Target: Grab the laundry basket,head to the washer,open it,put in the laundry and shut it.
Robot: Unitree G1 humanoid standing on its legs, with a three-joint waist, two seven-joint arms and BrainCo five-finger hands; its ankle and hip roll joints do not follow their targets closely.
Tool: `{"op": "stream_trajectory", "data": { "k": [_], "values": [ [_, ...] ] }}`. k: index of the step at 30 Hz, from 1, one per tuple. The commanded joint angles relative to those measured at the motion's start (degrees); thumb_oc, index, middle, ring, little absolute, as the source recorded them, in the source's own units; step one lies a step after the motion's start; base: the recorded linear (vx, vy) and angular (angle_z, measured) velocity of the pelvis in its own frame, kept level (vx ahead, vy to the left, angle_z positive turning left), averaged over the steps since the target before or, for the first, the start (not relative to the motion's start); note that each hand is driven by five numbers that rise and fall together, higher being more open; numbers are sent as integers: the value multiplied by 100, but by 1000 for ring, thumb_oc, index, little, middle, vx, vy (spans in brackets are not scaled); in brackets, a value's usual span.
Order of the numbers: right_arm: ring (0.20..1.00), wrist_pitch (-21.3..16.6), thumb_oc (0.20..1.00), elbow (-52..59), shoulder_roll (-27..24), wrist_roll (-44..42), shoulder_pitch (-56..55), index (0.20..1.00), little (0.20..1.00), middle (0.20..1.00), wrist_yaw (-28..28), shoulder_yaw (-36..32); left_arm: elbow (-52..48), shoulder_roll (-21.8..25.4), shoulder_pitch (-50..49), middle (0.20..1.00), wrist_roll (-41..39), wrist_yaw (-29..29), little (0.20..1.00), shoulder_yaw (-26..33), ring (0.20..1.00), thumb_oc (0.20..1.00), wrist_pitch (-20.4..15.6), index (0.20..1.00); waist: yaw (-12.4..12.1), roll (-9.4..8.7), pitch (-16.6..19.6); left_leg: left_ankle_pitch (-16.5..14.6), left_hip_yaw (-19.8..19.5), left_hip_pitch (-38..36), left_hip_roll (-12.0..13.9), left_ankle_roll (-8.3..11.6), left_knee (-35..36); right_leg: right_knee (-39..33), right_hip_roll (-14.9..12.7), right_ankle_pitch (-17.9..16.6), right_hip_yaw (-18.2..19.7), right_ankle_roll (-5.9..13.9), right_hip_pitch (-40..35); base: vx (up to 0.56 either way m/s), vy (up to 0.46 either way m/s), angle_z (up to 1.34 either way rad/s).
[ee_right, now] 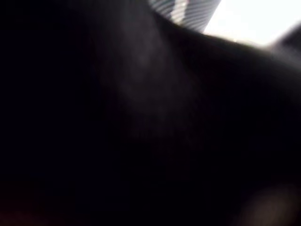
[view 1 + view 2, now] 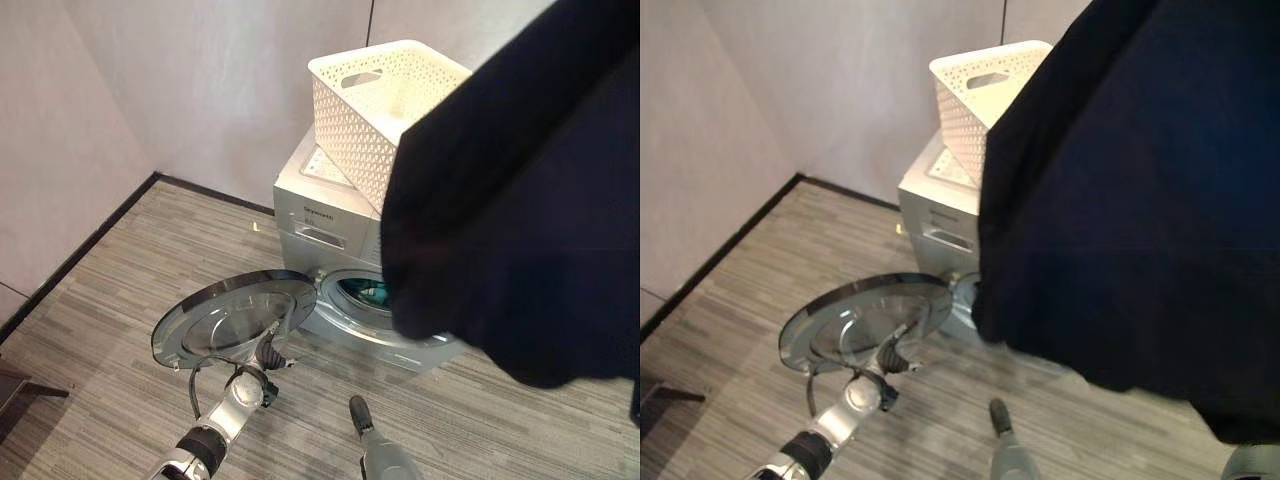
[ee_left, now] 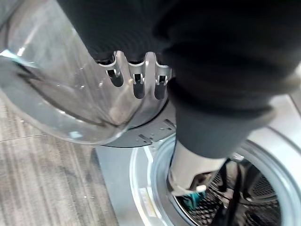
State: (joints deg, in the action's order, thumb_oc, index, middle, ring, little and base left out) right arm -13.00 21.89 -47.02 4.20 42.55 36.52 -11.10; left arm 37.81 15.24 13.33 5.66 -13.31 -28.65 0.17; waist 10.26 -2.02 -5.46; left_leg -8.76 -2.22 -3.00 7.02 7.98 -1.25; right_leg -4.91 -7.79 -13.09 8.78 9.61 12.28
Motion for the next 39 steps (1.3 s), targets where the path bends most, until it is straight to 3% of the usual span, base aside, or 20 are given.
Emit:
{"op": "stream_trajectory", "data": {
  "k": [1, 4, 6, 8, 12, 13, 14, 21, 23, 29, 33, 34, 39],
  "values": [
    [200, -62, 200, 115, 241, 47, -7, 200, 200, 200, -235, -248, -343, 154, 418, 1000, 273, -113, 1000, -276, 1000, 1000, -340, 1000, -206, -46, -255, -981, -221, 11, -517, -887, -797, 663, -259, 399, 61, 342, 681, -64, 113, -10],
    [200, -139, 200, 310, 765, -24, -488, 200, 200, 200, -681, 209, -720, 364, 388, 1000, 284, -191, 1000, -142, 1000, 1000, -443, 1000, -290, 95, -477, -747, 51, 52, -548, -1023, -741, 1474, -198, 855, -635, 106, 696, -221, 134, -30],
    [200, -228, 200, 503, 1182, -65, -1078, 200, 200, 200, -1168, 616, -1056, 509, 265, 1000, 145, -277, 1000, 128, 1000, 1000, -585, 1000, -370, 209, -503, -490, 137, 212, -565, -1177, -627, 2536, -88, 1298, -895, -54, 475, -296, 113, -54],
    [200, -239, 200, 459, 1489, -210, -1511, 200, 200, 200, -1581, 1023, -1560, 613, 97, 1000, -98, -185, 1000, 307, 1000, 1000, -788, 1000, -499, 256, -435, -237, 258, 351, -576, -1245, -468, 3119, -64, 1583, -1006, -149, 306, -230, 45, -59],
    [200, -211, 200, 364, 1587, -618, -1981, 200, 200, 200, -2224, 1438, -2326, 778, -205, 1000, -742, 237, 1000, 649, 1000, 1000, -885, 1000, -662, 241, -238, -78, 350, 421, -628, -1267, -283, 3166, -85, 1759, -970, -215, -71, -60, -49, -44],
    [200, -169, 200, 367, 1611, -746, -2144, 200, 200, 200, -2450, 1567, -2608, 818, -217, 1000, -936, 381, 1000, 710, 1000, 1000, -923, 1000, -742, 217, -161, -56, 327, 455, -682, -1253, -265, 3007, -63, 1898, -933, -206, -323, -38, -144, 5],
    [200, -144, 200, 442, 1547, -807, -2277, 200, 200, 200, -2797, 1654, -3099, 983, -185, 1000, -1005, 644, 1000, 799, 1000, 1000, -982, 1000, -862, 160, -41, 22, 297, 539, -767, -1199, -232, 2405, -13, 2150, -860, -248, -683, -2, -111, -1],
    [200, 17, 200, 341, 1163, -1348, -2118, 200, 200, 200, -3499, 1970, -4485, 1724, -143, 1000, -1525, 1481, 1000, 903, 1000, 1000, -882, 1000, -1028, 205, 82, 192, 309, 595, -764, -1017, -39, 922, -16, 1967, -863, -256, -1197, -19, -107, 0],
    [200, 164, 200, 292, 996, -1384, -2211, 200, 200, 200, -3593, 1873, -4698, 1792, 47, 1000, -1744, 1793, 1000, 758, 1000, 1000, -649, 1000, -1025, 233, 51, 269, 187, 579, -755, -955, 28, 734, -6, 1926, -921, -276, -1322, 8, -112, 9],
    [200, 204, 200, 382, 843, -1429, -2673, 200, 200, 200, -3699, 1459, -5371, 2274, 329, 1000, -2252, 2320, 1000, 446, 1000, 1000, -441, 1000, -1007, 294, -85, 464, -80, 698, -803, -836, 34, 647, 61, 1889, -1176, -353, -1398, -30, -65, 34],
    [200, 189, 200, 422, 878, -1420, -2829, 200, 200, 200, -3716, 1385, -5372, 2258, 505, 1000, -2041, 2394, 1000, 205, 1000, 1000, -446, 1000, -987, 300, -100, 486, -161, 686, -824, -820, 58, 601, 83, 1899, -1267, -373, -1474, 15, -45, 39],
    [200, 179, 200, 431, 961, -1360, -2791, 200, 200, 200, -3701, 1431, -5210, 2078, 626, 1000, -1603, 2350, 1000, 31, 1000, 1000, -504, 1000, -955, 293, -83, 492, -163, 629, -830, -825, 135, 575, 91, 1896, -1278, -372, -1502, 34, -29, 18],
    [200, 179, 200, 378, 1058, -1264, -2573, 200, 200, 200, -3585, 1528, -4847, 1669, 866, 1000, -998, 2208, 1000, -275, 1000, 1000, -629, 1000, -932, 312, -119, 540, -169, 565, -844, -841, 284, 567, 109, 1891, -1245, -369, -1465, 6, -5, 2]
  ]
}}
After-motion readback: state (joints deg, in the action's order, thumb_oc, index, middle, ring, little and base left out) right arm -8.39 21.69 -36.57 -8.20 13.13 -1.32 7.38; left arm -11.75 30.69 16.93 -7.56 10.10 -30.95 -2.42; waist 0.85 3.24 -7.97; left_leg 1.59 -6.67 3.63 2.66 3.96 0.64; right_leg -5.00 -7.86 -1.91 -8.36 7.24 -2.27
